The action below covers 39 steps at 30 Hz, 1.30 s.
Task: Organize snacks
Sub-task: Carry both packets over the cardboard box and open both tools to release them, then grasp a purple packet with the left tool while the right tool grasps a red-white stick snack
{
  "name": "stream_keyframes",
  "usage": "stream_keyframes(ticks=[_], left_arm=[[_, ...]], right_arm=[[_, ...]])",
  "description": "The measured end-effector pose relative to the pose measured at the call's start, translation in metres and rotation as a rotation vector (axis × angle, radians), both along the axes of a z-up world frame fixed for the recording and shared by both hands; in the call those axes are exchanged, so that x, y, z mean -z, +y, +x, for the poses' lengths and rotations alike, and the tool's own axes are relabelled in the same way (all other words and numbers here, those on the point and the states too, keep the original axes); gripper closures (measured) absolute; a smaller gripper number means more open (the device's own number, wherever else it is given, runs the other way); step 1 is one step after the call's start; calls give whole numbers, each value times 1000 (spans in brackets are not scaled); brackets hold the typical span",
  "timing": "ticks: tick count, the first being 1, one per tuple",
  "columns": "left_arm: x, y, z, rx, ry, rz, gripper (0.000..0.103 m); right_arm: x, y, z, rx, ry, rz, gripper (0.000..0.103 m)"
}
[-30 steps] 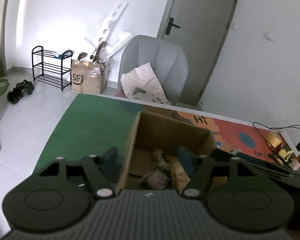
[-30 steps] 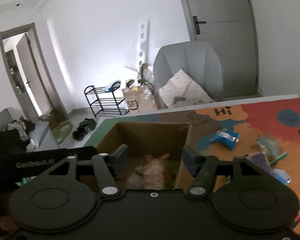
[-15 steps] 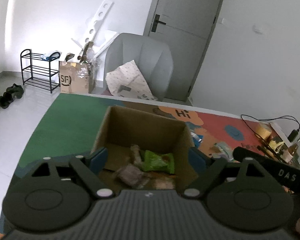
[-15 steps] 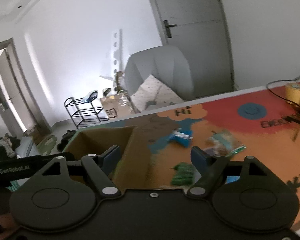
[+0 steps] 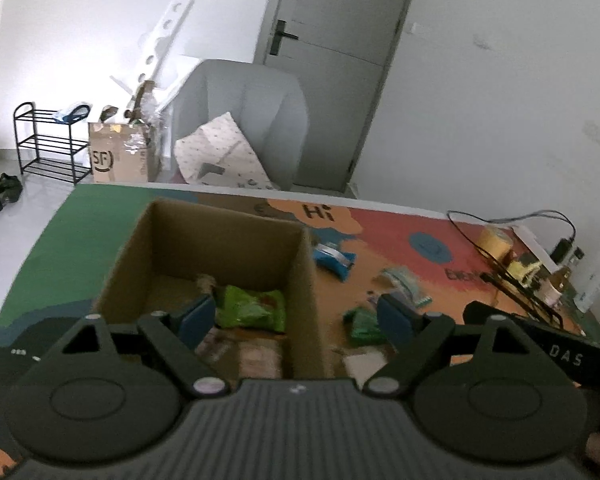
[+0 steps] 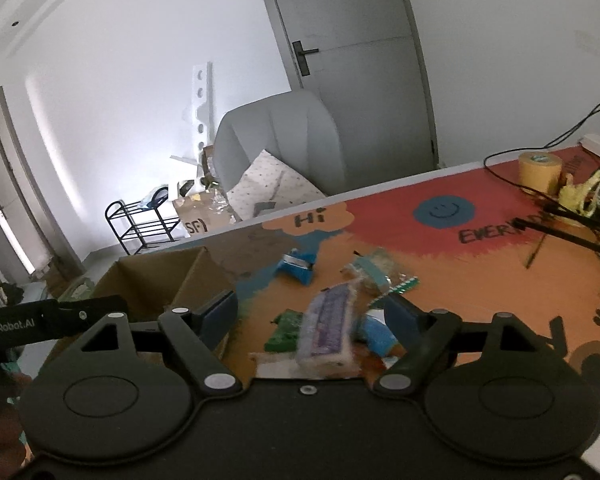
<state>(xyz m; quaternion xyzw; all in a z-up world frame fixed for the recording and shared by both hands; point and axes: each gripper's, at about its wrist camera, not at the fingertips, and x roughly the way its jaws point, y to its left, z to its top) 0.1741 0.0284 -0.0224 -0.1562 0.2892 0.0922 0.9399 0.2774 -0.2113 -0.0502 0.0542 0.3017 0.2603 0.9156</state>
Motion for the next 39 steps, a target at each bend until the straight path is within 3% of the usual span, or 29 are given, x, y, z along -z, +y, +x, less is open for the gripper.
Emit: stream_keyframes(ticks=[9, 18, 28, 39], left_arm=[[4, -34, 11, 61, 21, 22, 16], [4, -61, 19, 89, 10, 31, 19], [15, -86, 40, 120, 52, 18, 36], [40, -99, 70, 142, 136, -9, 48]], right_arm=[[10, -27, 3, 22, 23, -5, 23], [22, -48, 7, 32, 52, -3, 33], [45, -63, 21, 43, 113, -11, 44], [71, -57, 37, 3, 175, -35, 49]])
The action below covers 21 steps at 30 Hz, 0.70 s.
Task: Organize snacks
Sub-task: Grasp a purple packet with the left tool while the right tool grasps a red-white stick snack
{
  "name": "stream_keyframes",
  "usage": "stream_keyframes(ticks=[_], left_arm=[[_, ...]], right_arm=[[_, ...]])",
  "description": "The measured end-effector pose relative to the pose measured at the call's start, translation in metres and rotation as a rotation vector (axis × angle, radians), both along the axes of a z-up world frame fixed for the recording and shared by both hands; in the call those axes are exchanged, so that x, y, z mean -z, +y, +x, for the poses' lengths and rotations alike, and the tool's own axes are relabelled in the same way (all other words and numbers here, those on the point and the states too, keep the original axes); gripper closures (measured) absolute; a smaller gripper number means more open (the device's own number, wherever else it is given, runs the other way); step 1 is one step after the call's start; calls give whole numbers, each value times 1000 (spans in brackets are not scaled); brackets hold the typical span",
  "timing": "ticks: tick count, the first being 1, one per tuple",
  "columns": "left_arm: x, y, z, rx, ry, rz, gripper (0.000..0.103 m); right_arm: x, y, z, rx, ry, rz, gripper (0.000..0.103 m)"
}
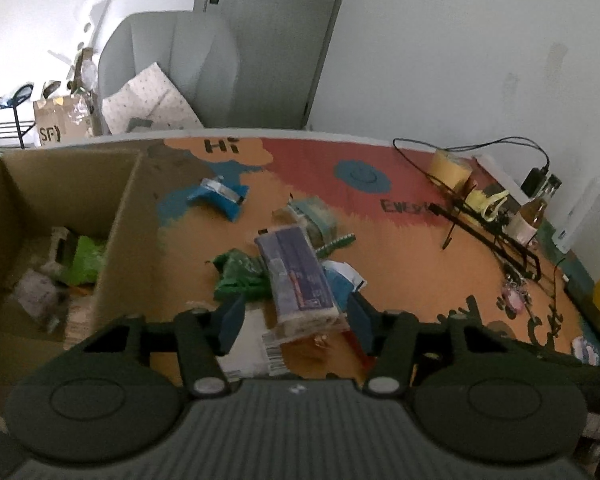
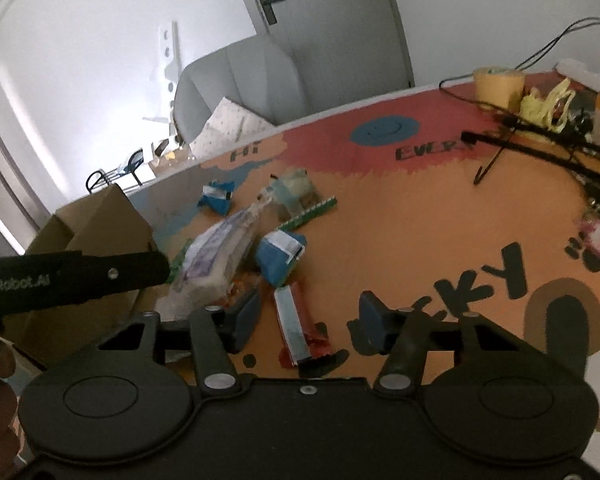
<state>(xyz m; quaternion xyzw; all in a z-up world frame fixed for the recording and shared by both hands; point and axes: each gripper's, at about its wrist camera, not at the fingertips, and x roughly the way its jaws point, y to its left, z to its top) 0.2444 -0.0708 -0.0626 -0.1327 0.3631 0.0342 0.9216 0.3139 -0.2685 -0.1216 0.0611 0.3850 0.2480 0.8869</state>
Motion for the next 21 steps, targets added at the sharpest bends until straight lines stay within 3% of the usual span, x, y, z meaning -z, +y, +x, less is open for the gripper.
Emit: stream_keyframes(ticks=[7, 12, 14, 21], left_arm=[[13, -2, 18, -12, 34, 8, 48], [21, -4, 32, -19, 47, 3, 48], [25, -6, 38, -19, 50, 8, 48], [39, -11, 51, -24, 72, 29, 48]], right_arm=[[14, 6, 9, -30, 38, 15, 53], [20, 8, 13, -48, 31, -4, 70], [21, 3, 14, -47, 42, 8, 81], [21, -13, 14, -1, 38, -8, 83]])
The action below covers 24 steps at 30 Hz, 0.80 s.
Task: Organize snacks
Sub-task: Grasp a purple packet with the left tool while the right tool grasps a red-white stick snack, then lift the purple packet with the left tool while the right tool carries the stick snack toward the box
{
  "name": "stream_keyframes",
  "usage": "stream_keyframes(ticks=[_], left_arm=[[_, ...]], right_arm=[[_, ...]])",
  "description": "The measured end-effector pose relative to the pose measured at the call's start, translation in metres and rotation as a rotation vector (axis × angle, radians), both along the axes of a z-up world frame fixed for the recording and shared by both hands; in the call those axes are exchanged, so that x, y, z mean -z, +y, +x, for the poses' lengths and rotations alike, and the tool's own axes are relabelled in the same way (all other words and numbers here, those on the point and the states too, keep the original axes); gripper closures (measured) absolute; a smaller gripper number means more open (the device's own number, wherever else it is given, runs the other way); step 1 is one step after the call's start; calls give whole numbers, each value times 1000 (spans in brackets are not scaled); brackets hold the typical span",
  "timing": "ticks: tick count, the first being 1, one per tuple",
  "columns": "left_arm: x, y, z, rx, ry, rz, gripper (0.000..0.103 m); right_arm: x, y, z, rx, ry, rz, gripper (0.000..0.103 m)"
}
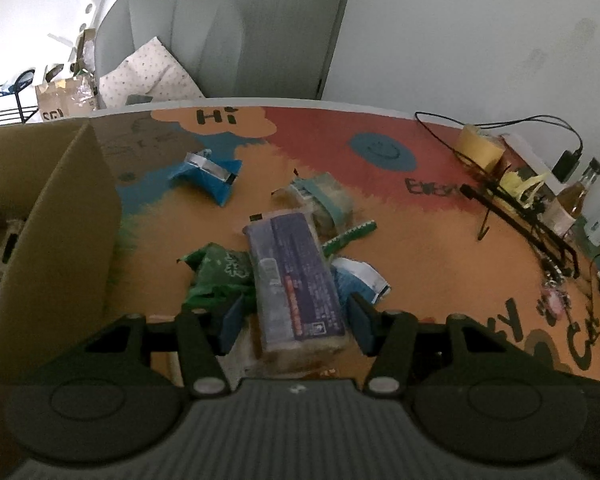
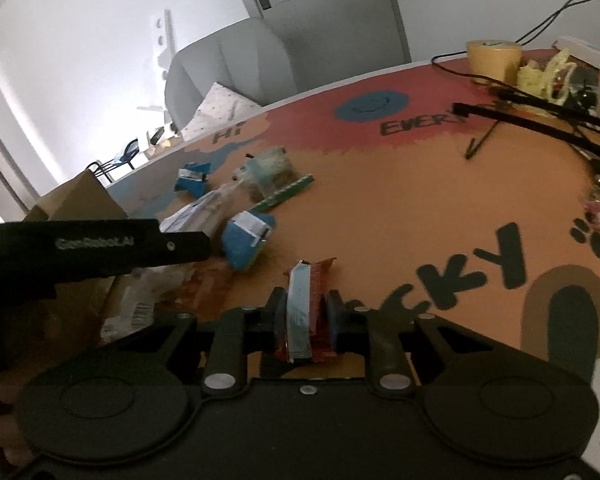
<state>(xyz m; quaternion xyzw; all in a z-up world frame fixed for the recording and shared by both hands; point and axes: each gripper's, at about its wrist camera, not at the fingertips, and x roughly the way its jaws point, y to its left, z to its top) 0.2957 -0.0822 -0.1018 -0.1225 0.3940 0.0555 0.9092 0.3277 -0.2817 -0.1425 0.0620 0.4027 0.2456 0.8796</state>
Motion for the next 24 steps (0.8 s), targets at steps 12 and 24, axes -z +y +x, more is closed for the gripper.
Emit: stream_keyframes(ticks=[12, 24], left_arm=[[-3, 0, -6, 20, -16, 14, 69], [-30, 11, -32, 24, -98, 27, 72]], right_arm=[[-1, 19, -1, 9, -49, -70, 78], [-21, 22, -12, 20, -97, -25, 84]])
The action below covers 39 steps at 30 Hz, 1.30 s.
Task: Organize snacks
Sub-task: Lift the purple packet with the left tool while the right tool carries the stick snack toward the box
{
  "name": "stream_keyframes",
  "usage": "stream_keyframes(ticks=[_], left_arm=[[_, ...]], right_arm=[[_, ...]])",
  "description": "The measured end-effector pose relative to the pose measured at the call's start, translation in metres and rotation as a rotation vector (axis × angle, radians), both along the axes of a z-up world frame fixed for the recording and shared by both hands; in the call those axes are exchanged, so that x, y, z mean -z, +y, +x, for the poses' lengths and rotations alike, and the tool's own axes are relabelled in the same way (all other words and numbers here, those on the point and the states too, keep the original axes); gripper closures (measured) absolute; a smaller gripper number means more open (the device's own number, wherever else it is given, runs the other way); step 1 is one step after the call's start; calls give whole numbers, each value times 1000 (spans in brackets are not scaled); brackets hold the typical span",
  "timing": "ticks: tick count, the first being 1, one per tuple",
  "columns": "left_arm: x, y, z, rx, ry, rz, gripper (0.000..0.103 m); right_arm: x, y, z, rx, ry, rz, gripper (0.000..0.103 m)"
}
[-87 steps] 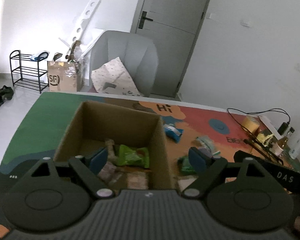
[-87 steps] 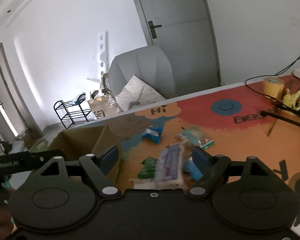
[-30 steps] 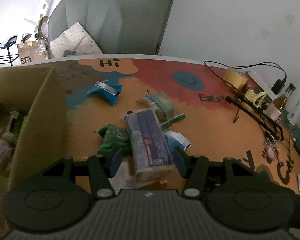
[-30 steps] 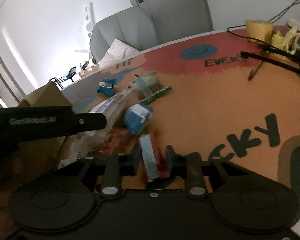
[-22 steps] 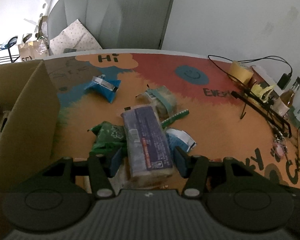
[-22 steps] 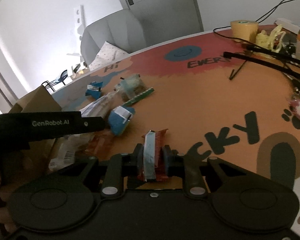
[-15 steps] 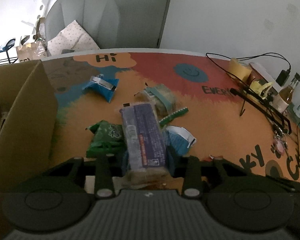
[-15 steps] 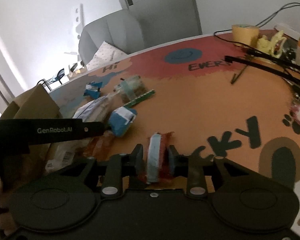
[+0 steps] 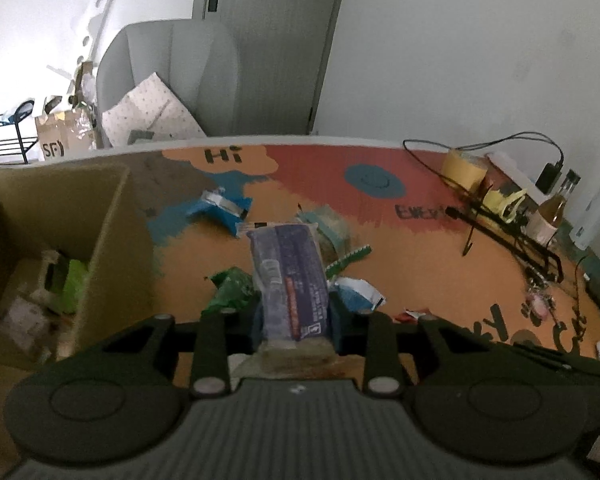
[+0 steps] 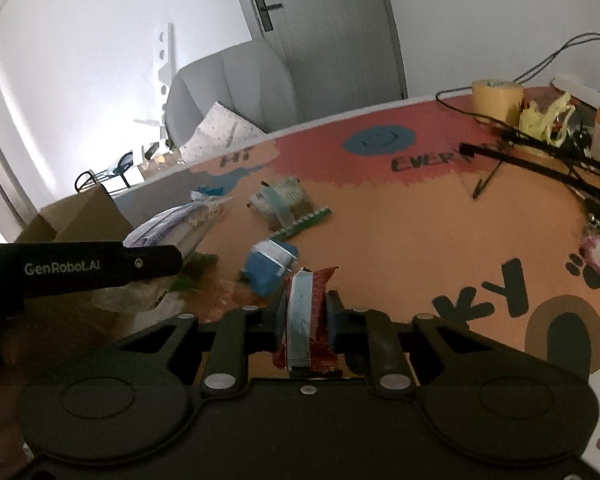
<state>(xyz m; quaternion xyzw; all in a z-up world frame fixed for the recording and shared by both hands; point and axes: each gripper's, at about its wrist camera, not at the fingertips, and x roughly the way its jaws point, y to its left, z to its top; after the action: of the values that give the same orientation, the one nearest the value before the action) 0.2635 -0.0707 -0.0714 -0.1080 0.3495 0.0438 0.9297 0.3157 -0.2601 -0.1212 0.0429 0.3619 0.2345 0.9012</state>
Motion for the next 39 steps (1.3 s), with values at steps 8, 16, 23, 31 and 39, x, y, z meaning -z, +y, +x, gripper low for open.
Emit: stream_keyframes(ticks=[8, 16, 23, 31, 39], left_arm=[[-19, 9, -17, -1, -57, -6, 73], [-36, 28, -35, -23, -106, -8, 73], [-48, 53, -50, -67, -135, -19, 73], [-54, 83, -67, -124, -156, -21, 73], [-51, 111, -81, -172, -156, -34, 73]], right_arm=[[-21, 9, -9, -11, -40, 38, 84], [-37, 22, -15, -21, -71, 78, 84], [-48, 39, -20, -37, -91, 94, 84], [-58, 65, -28, -72, -114, 109, 84], [-64, 91, -34, -114, -126, 109, 84]])
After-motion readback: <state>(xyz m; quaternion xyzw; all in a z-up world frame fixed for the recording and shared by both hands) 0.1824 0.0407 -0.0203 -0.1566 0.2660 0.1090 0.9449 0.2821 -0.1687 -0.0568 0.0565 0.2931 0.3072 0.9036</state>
